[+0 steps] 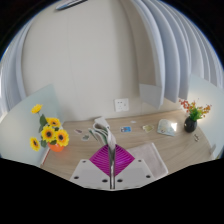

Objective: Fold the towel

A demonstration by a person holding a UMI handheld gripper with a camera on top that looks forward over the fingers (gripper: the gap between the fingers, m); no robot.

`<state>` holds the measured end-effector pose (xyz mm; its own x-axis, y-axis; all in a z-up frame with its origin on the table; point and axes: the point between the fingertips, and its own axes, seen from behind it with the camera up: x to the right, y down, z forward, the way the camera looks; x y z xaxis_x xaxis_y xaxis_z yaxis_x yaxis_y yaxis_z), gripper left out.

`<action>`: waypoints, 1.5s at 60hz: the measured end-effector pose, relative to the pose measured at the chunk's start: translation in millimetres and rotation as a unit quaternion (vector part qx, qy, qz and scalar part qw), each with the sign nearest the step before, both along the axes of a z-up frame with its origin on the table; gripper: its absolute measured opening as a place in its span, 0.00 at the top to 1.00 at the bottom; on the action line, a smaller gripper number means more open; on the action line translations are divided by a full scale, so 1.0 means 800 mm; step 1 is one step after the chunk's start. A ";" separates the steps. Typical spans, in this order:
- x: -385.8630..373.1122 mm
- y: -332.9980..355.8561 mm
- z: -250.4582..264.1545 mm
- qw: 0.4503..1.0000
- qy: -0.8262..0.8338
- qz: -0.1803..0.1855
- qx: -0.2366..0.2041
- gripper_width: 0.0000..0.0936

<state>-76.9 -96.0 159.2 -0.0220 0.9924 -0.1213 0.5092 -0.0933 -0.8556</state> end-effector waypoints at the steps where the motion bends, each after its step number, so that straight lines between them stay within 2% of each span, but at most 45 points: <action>1: -0.003 0.014 0.003 1.000 0.002 -0.009 -0.003 0.97; 7: -0.016 0.102 -0.001 0.998 -0.002 -0.055 -0.016 0.97; 14: -0.030 0.193 -0.051 0.995 -0.030 -0.097 -0.020 0.97; 21: -0.046 0.251 -0.121 0.993 -0.065 -0.094 -0.013 0.97; 25: -0.049 0.269 -0.157 0.993 -0.082 -0.085 0.006 0.97; 29: -0.053 0.276 -0.177 0.993 -0.090 -0.073 0.008 0.93; 33: -0.056 0.277 -0.174 0.995 -0.084 -0.056 0.007 0.80; 38: -0.055 0.283 -0.165 0.995 -0.081 -0.045 0.023 0.44; 41: -0.051 0.289 -0.154 0.995 -0.080 -0.043 0.036 0.16; 43: -0.047 0.290 -0.144 0.995 -0.080 -0.041 0.037 0.07; 51: 0.000 0.295 -0.063 0.996 -0.074 -0.029 0.033 0.08; 64: 0.141 0.309 0.069 0.995 -0.062 0.001 0.081 0.08; 71: 0.186 0.315 0.088 0.994 -0.064 -0.005 0.086 0.09; 80: 0.196 0.318 0.090 0.995 -0.060 -0.016 0.084 0.09; 90: 0.197 0.315 0.085 0.994 -0.062 -0.004 0.091 0.09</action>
